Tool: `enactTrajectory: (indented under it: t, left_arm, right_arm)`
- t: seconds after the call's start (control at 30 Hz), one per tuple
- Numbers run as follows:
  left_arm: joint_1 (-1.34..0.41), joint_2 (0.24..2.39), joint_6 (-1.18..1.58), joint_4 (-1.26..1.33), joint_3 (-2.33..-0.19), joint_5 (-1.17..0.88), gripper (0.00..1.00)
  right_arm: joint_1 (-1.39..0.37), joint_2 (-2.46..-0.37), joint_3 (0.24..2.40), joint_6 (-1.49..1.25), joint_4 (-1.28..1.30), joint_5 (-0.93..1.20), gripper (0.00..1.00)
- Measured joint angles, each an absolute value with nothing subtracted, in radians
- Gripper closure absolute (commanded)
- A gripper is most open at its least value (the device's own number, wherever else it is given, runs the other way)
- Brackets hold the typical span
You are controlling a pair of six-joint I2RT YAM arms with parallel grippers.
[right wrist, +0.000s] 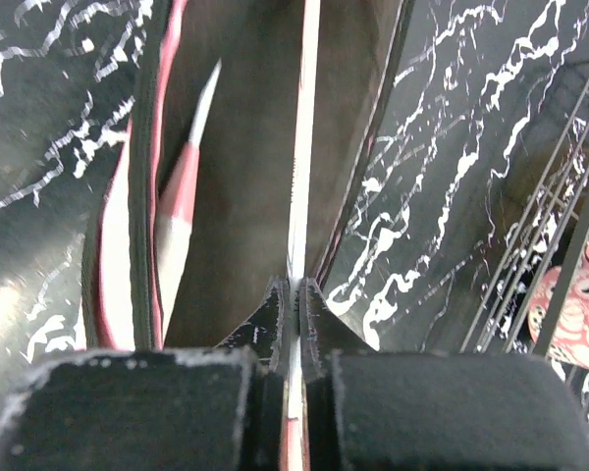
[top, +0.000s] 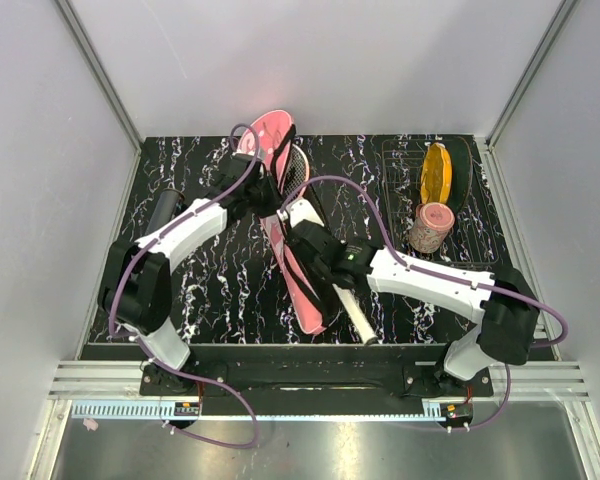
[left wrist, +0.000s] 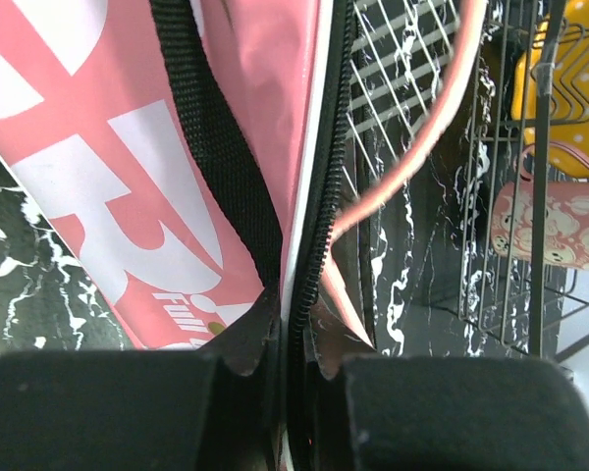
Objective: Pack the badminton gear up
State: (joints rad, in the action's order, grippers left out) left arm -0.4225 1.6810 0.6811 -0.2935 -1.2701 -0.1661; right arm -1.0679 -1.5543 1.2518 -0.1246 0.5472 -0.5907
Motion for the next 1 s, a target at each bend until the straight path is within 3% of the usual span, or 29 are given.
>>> enactTrajectory:
  t: [0.47, 0.77, 0.83, 0.87, 0.97, 1.0]
  left_arm:
    - [-0.461, 1.612, 0.78, -0.144, -1.151, -0.285, 1.0]
    - [-0.44, 1.612, 0.788, -0.115, -1.151, -0.253, 1.0]
    - [-0.439, 1.612, 0.788, -0.115, -1.151, -0.252, 1.0]
    - [-0.439, 1.612, 0.788, -0.114, -1.149, -0.252, 1.0]
    - [-0.441, 1.612, 0.786, -0.124, -1.142, -0.255, 1.0]
    - [-0.442, 1.612, 0.788, -0.13, -1.138, -0.258, 1.0]
  right_arm:
    - [-0.888, -1.693, 1.232, -0.155, 0.123, -0.514, 1.0]
    - [-0.844, -1.87, 1.318, -0.186, 0.067, -0.418, 1.0]
    - [-0.842, -1.871, 1.319, -0.201, 0.071, -0.4, 0.88]
    - [-0.841, -1.871, 1.319, -0.21, 0.073, -0.395, 0.71]
    - [-0.837, -1.866, 1.319, -0.241, 0.111, -0.368, 0.51]
    - [-0.83, -1.859, 1.319, -0.246, 0.141, -0.349, 0.4]
